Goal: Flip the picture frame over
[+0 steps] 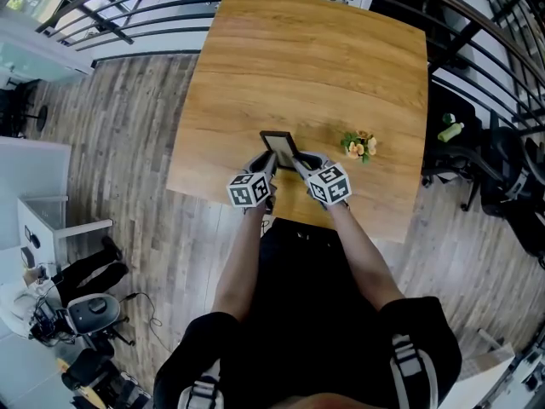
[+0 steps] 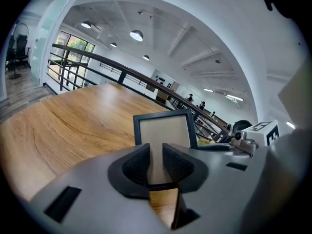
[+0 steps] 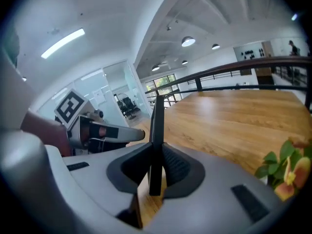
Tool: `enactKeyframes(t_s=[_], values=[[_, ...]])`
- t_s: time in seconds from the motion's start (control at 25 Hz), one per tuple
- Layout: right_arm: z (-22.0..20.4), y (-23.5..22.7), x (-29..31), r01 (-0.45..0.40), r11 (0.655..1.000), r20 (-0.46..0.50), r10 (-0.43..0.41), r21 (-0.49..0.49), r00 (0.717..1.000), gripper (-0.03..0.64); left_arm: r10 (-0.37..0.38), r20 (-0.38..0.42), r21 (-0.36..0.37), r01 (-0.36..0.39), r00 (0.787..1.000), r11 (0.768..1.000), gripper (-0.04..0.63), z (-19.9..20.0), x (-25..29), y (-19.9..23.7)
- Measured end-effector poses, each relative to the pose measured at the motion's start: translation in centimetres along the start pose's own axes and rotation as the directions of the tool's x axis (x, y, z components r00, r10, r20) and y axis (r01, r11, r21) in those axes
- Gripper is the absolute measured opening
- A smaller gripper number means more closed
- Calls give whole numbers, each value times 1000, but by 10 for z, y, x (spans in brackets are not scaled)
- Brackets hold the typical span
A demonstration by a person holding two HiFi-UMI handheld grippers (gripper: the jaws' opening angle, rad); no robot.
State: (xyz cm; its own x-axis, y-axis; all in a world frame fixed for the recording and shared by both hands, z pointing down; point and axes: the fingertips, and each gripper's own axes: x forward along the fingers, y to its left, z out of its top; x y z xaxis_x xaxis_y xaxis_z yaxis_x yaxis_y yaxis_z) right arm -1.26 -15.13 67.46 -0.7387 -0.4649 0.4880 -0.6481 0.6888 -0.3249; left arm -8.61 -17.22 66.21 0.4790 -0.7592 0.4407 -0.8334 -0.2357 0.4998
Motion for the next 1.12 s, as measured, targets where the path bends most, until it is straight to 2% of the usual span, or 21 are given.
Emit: enactKeyframes(t_s=[0.2,0.28,0.36,0.44,0.68,0.96,1.12], values=[[-2,4,1,48,992,-33,-52,-117,998,69,-31,3,-22,32,999,999,120,1,-4,-8],[-2,3,0,68,984,-43,-76,-166,996,69,-57,19,-72,58,998,996,134,2,-3,-11],[-1,3,-2,87,972,-54,-101,-219,993,69,-93,48,-164,99,995,981,160,4,-3,-16],[0,4,-4,106,956,-66,-128,-272,990,69,-127,72,-226,140,989,964,183,6,-3,-21],[3,6,-4,134,906,-83,-181,-403,980,69,-202,87,-278,219,975,935,239,12,1,-36],[1,12,-4,118,845,-94,-194,-521,976,69,-177,90,-285,196,980,938,262,17,8,-35],[8,14,-3,130,781,-82,-225,-611,971,71,-147,107,-320,174,983,931,262,21,10,-31]])
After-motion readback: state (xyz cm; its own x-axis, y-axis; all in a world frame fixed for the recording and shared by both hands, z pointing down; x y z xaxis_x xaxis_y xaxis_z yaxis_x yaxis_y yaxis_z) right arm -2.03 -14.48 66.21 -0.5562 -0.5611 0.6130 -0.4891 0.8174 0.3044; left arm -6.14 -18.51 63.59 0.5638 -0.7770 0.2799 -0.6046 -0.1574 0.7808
